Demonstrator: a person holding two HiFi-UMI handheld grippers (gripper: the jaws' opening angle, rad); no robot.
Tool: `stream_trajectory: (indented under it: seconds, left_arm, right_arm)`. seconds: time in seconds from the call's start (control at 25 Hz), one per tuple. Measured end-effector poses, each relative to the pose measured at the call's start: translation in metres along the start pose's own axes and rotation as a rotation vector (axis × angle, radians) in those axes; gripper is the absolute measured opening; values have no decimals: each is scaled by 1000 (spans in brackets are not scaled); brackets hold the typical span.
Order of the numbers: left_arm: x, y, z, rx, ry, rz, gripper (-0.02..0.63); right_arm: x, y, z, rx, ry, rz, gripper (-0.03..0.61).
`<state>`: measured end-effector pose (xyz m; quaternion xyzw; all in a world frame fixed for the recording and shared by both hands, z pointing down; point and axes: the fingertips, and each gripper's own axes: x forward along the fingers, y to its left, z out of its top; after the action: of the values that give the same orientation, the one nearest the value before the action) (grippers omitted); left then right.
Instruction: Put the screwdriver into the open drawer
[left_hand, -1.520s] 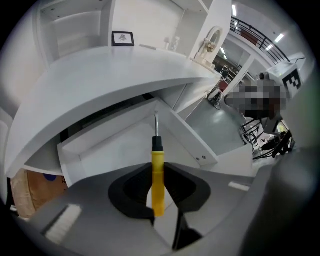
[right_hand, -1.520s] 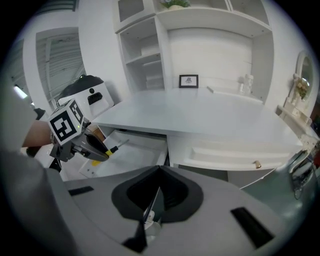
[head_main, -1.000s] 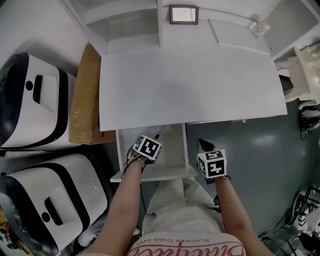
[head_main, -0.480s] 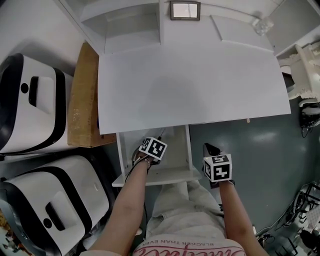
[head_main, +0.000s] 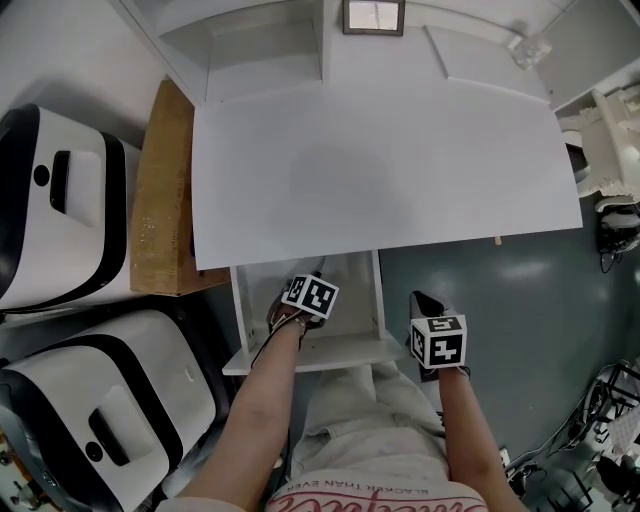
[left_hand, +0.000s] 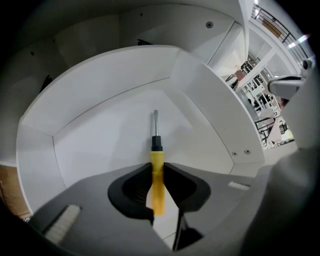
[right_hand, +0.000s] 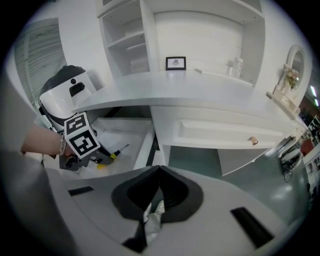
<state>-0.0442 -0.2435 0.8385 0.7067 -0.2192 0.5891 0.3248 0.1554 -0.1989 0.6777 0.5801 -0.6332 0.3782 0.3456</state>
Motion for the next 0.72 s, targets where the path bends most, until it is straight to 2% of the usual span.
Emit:
stream_trajectory:
  seconds: [0.24, 0.44, 0.72]
  left_arm:
    - [-1, -3, 1, -30, 7, -10, 95]
    - [-2, -7, -1, -74, 10, -6, 190]
    - [-18, 1, -2, -93, -8, 36, 195]
  right_arm:
    - [-1, 1, 0, -4, 2, 4, 8]
    - [-2, 2, 6, -11, -9, 10, 8]
    - [-9, 3, 14, -23, -26, 21, 8]
